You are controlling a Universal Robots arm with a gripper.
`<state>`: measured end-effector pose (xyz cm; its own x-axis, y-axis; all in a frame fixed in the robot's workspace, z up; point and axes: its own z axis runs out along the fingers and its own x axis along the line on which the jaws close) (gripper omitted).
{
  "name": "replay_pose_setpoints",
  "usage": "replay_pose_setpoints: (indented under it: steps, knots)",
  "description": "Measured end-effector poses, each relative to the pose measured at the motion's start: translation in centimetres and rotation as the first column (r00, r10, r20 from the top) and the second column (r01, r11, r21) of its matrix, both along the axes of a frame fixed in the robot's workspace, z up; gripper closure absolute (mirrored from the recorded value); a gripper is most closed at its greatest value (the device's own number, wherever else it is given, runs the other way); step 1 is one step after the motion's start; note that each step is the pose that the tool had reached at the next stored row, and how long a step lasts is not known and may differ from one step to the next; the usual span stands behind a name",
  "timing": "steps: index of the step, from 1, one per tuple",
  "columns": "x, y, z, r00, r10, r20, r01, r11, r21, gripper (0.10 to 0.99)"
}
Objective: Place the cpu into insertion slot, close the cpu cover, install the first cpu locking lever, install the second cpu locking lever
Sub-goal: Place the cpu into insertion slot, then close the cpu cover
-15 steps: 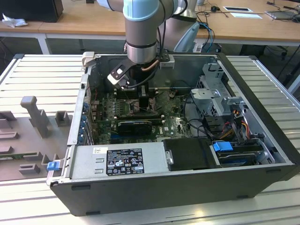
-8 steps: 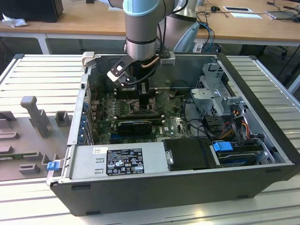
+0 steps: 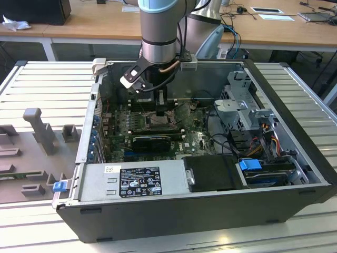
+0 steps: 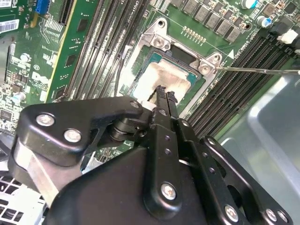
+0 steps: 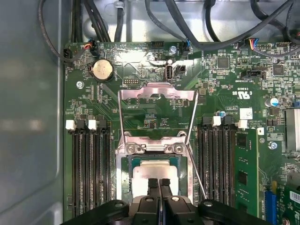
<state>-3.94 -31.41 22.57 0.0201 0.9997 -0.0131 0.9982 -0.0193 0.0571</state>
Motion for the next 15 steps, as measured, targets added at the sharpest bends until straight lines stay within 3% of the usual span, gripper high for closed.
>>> replay_pose_setpoints:
  steps: [6, 9, 15]
  knots:
    - [0.0, 0.0, 0.69, 1.0, 0.0, 0.0001, 0.0, 1.0, -0.002, 0.937]
    - [0.52, 0.0, 0.7, 1.0, 0.0, -0.0008, 0.0, 1.0, -0.002, 0.937]
    - [0.53, 0.0, 1.07, 1.0, 0.0, -0.0007, 0.0, 1.0, -0.002, 0.937]
